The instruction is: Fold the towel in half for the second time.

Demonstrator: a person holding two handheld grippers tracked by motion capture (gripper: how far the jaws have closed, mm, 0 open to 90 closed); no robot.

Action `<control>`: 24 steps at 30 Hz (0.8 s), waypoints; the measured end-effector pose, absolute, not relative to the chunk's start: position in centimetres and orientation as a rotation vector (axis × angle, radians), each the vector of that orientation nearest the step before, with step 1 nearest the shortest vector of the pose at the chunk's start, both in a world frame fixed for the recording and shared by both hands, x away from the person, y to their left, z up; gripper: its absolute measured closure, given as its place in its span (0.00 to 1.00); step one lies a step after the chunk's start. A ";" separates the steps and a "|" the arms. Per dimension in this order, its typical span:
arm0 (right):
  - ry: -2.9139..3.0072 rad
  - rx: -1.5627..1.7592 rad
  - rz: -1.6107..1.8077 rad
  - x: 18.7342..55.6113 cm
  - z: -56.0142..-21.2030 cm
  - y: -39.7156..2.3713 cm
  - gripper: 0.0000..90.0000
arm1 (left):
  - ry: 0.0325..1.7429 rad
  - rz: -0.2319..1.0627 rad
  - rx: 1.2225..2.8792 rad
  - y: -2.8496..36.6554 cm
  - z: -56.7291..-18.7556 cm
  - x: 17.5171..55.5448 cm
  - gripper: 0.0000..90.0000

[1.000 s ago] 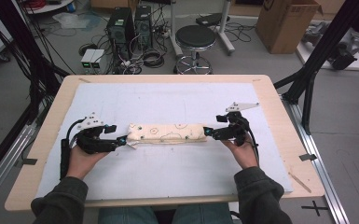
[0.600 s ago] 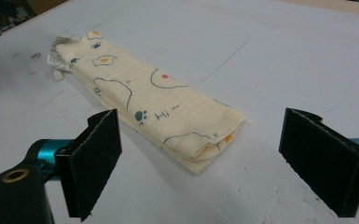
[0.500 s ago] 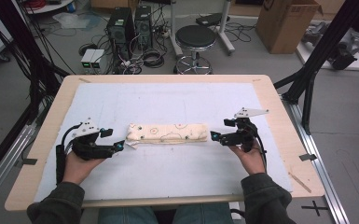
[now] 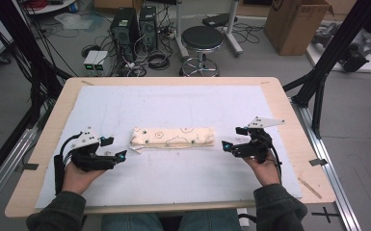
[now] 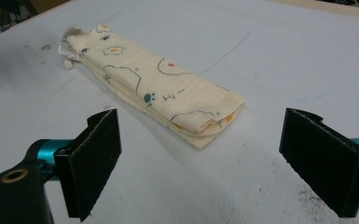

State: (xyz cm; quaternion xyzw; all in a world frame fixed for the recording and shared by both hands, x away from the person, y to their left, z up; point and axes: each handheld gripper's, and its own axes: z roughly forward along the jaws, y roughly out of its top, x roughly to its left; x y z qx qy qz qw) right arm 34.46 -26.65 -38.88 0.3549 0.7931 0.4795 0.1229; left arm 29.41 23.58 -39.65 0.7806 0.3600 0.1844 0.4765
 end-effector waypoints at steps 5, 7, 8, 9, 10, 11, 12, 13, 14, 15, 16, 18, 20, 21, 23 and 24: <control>2.306 1.025 1.401 33.7 -39.0 -26.9 0.13 | 0.883 0.449 1.903 23.8 -39.9 28.8 0.29; 2.304 1.028 1.405 33.4 -39.0 -27.1 0.13 | 0.885 0.447 1.897 23.8 -40.0 28.6 0.29; 2.299 1.025 1.405 33.2 -39.1 -27.2 0.13 | 0.887 0.448 1.895 23.8 -40.0 28.4 0.29; 2.296 1.023 1.411 33.0 -39.2 -27.3 0.13 | 0.886 0.452 1.898 23.8 -40.0 28.3 0.29; 2.294 1.016 1.413 32.8 -39.3 -27.3 0.13 | 0.884 0.453 1.905 23.9 -40.1 28.2 0.29; 2.298 1.022 1.409 32.6 -39.4 -27.4 0.13 | 0.888 0.456 1.902 23.9 -40.1 28.1 0.28; 2.293 1.024 1.410 32.4 -39.5 -27.5 0.13 | 0.892 0.456 1.900 24.0 -40.2 27.9 0.28; 2.294 1.026 1.414 32.2 -39.6 -27.6 0.13 | 0.892 0.455 1.895 24.0 -40.2 27.8 0.28; 2.293 1.024 1.414 32.1 -39.8 -27.7 0.13 | 0.891 0.458 1.892 24.1 -40.3 27.6 0.28; 2.293 1.026 1.410 31.9 -39.9 -27.8 0.13 | 0.893 0.460 1.890 24.1 -40.3 27.5 0.28; 2.290 1.034 1.407 31.8 -40.0 -27.9 0.13 | 0.892 0.459 1.892 24.1 -40.3 27.3 0.28; 2.291 1.036 1.401 31.5 -40.1 -28.1 0.13 | 0.892 0.469 1.896 24.2 -40.4 27.1 0.28; 2.288 1.040 1.396 31.2 -40.3 -28.3 0.13 | 0.890 0.468 1.893 24.2 -40.4 26.8 0.28; 2.285 1.036 1.399 31.2 -40.4 -28.4 0.13 | 0.895 0.469 1.892 24.2 -40.5 26.7 0.28; 2.284 1.039 1.387 30.9 -40.5 -28.6 0.13 | 0.894 0.473 1.896 24.3 -40.6 26.5 0.28; 2.280 1.043 1.392 30.7 -40.6 -28.7 0.13 | 0.898 0.474 1.899 24.3 -40.7 26.4 0.28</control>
